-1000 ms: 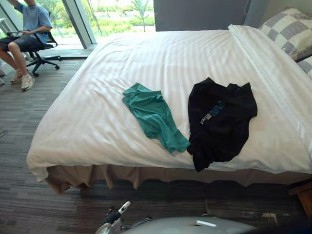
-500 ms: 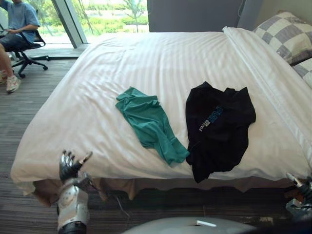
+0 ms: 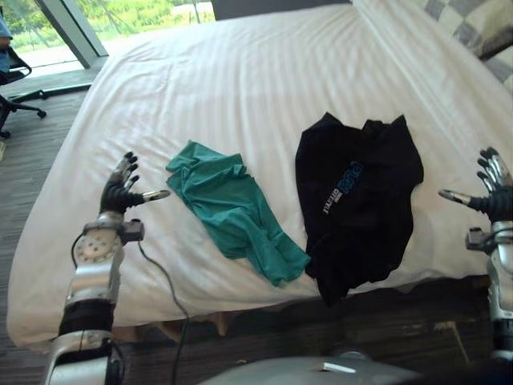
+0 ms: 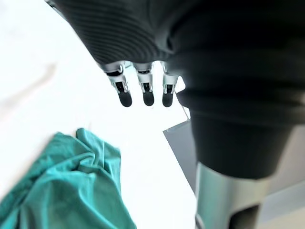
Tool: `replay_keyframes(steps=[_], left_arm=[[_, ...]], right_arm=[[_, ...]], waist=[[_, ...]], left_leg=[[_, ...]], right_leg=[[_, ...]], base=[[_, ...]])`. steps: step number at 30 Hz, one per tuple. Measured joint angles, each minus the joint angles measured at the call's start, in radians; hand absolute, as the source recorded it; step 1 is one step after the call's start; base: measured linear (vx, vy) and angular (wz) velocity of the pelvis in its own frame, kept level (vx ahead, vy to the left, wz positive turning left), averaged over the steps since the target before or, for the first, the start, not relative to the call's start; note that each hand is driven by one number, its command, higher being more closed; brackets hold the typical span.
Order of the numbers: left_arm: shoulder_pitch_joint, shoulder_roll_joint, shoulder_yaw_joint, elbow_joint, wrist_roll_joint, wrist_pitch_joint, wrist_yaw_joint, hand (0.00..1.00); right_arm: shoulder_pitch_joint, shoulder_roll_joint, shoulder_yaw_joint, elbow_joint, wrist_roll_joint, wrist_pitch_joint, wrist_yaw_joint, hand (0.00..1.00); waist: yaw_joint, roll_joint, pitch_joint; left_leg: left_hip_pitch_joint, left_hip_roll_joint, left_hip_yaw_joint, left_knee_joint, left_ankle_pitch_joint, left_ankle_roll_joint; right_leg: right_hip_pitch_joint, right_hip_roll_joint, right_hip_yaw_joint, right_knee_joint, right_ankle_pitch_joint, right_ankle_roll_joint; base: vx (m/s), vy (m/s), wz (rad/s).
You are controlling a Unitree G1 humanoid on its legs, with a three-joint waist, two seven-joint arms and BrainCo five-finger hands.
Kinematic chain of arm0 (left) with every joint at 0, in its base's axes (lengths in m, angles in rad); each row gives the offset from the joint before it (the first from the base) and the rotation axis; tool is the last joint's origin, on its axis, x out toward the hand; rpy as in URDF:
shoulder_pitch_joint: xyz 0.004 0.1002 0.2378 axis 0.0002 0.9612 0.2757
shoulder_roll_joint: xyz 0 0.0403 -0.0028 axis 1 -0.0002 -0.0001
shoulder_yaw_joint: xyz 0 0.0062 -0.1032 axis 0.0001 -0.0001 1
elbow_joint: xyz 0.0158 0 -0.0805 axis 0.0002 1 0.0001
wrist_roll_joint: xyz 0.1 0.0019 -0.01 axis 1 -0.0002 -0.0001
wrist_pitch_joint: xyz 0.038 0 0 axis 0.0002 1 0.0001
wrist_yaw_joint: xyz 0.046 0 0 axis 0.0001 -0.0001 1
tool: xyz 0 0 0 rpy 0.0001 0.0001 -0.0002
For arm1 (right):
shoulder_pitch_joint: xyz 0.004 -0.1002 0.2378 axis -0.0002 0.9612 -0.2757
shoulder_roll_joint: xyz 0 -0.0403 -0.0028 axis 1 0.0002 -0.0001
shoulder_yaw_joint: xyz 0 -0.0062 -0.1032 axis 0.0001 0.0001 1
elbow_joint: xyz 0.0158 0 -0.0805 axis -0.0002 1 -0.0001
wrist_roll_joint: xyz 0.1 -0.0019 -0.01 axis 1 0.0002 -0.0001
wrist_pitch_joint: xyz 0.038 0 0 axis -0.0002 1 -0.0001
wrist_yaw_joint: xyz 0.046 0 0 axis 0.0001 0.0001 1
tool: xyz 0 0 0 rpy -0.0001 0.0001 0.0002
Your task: Tidy the bed and pick cloth on bed and put in laundry
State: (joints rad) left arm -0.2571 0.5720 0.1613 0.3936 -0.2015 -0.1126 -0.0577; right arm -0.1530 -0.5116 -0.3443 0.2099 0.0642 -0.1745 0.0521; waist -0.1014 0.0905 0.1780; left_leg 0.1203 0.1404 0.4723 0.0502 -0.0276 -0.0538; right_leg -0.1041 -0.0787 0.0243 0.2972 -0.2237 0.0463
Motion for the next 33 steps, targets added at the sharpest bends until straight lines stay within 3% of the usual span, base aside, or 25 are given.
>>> replay_keyframes(steps=[1,3,4,6,7,9,14,16,17,18,20,26,27,33], left_arm=[[-0.060,-0.014,-0.016,0.015,0.032,0.031,0.005,0.00],[-0.075,-0.014,-0.044,0.017,0.042,0.046,0.007,0.00],[-0.078,-0.015,-0.083,0.017,0.082,0.068,0.014,0.00],[-0.094,-0.015,-0.116,0.016,0.112,0.088,0.015,0.00],[-0.099,-0.015,-0.129,0.016,0.115,0.097,0.014,0.00],[-0.112,-0.013,-0.159,-0.001,0.115,0.135,0.014,0.00],[-0.107,-0.014,-0.203,-0.009,0.117,0.223,-0.024,0.00],[-0.095,-0.022,-0.221,-0.007,0.118,0.270,-0.041,0.00],[-0.090,-0.047,-0.222,0.002,0.136,0.300,-0.053,0.00],[-0.088,-0.053,-0.239,0.024,0.155,0.334,-0.072,0.00],[-0.080,-0.094,-0.237,0.048,0.164,0.360,-0.067,0.00],[-0.062,-0.091,-0.239,0.065,0.171,0.362,-0.068,0.00],[-0.059,-0.092,-0.239,0.065,0.170,0.361,-0.071,1.00],[-0.092,-0.099,-0.240,0.083,0.207,0.340,-0.089,1.00]], right_arm=[[-0.020,-0.010,0.020,-0.041,0.000,0.028,-0.021,0.00],[-0.025,-0.010,0.029,-0.052,0.000,0.042,-0.031,0.00],[-0.026,-0.007,0.039,-0.083,0.002,0.060,-0.040,0.00],[-0.029,-0.008,0.038,-0.104,0.004,0.060,-0.054,0.00],[-0.029,-0.008,0.038,-0.110,0.004,0.061,-0.057,0.00],[-0.025,-0.006,0.039,-0.144,0.004,0.062,-0.059,0.00],[-0.014,0.007,0.062,-0.197,0.004,0.066,-0.057,0.00],[0.001,0.036,0.079,-0.202,0.002,0.071,-0.057,0.00],[0.007,0.048,0.085,-0.205,0.000,0.070,-0.055,0.00],[0.013,0.074,0.089,-0.223,-0.005,0.071,-0.058,0.00],[0.015,0.071,0.104,-0.230,-0.010,0.070,-0.062,0.00],[0.073,0.084,0.119,-0.229,-0.011,0.080,-0.096,0.00],[0.073,0.093,0.119,-0.229,-0.011,0.080,-0.100,0.00],[0.072,0.152,0.121,-0.227,-0.011,0.080,-0.126,0.00]], waist=[[-0.021,0.003,0.044],[-0.033,0.001,0.065],[-0.043,-0.017,0.087],[-0.050,-0.026,0.100],[-0.051,-0.026,0.100],[-0.046,-0.016,0.104],[-0.042,-0.023,0.104],[-0.045,-0.021,0.110],[-0.039,-0.008,0.115],[-0.042,-0.025,0.109],[-0.064,0.002,0.120],[-0.063,0.002,0.122],[-0.064,0.002,0.122],[-0.061,-0.001,0.131]], left_leg=[[-0.039,-0.008,0.013,0.054,-0.022,-0.011],[-0.058,0.000,0.016,0.094,-0.016,-0.009],[-0.072,-0.011,0.027,0.113,-0.066,-0.023],[-0.078,-0.041,0.040,0.035,-0.086,-0.017],[-0.085,-0.048,0.041,-0.005,-0.078,-0.011],[-0.114,-0.048,0.100,-0.060,0.069,0.025],[-0.097,-0.080,0.122,-0.063,0.047,0.032],[-0.072,-0.063,0.122,-0.049,0.037,0.046],[-0.062,-0.044,0.126,-0.036,0.027,0.042],[-0.060,-0.052,0.145,-0.014,0.012,0.021],[-0.070,-0.018,0.155,0.025,-0.013,-0.004],[-0.057,-0.002,0.166,0.042,-0.009,-0.013],[-0.057,-0.003,0.167,0.040,-0.010,-0.014],[-0.110,-0.011,0.164,0.044,-0.056,-0.006]], right_leg=[[0.005,-0.008,-0.001,-0.083,0.040,0.008],[-0.003,-0.010,0.007,-0.072,0.041,0.004],[-0.001,-0.022,0.035,-0.050,0.035,-0.007],[-0.001,-0.030,0.048,-0.029,0.034,-0.006],[-0.004,-0.030,0.048,-0.018,0.034,-0.005],[-0.014,-0.010,0.050,0.062,-0.014,0.012],[-0.051,-0.039,0.057,0.153,-0.035,0.017],[-0.110,-0.020,0.067,0.285,-0.043,0.016],[-0.132,0.002,0.076,0.255,-0.084,0.008],[-0.126,-0.011,0.081,0.049,0.034,0.007],[-0.119,0.006,0.074,0.060,0.032,0.007],[-0.120,0.022,0.075,0.087,0.033,0.009],[-0.120,0.021,0.075,0.087,0.034,0.012],[-0.156,0.014,0.084,0.047,0.058,0.027]], base=[[0.10,-0.108,-0.08],[0.13,-0.098,-0.14],[0.12,-0.098,-0.28],[0.09,-0.041,-0.24],[0.07,0.026,-0.17],[0.10,0.058,-0.20],[0.14,0.042,0.00],[0.13,-0.065,0.01],[0.13,-0.135,-0.14],[0.14,-0.136,-0.08],[0.14,-0.100,-0.02],[0.05,-0.053,-0.06],[0.00,0.000,0.00],[-0.07,0.059,0.02]])
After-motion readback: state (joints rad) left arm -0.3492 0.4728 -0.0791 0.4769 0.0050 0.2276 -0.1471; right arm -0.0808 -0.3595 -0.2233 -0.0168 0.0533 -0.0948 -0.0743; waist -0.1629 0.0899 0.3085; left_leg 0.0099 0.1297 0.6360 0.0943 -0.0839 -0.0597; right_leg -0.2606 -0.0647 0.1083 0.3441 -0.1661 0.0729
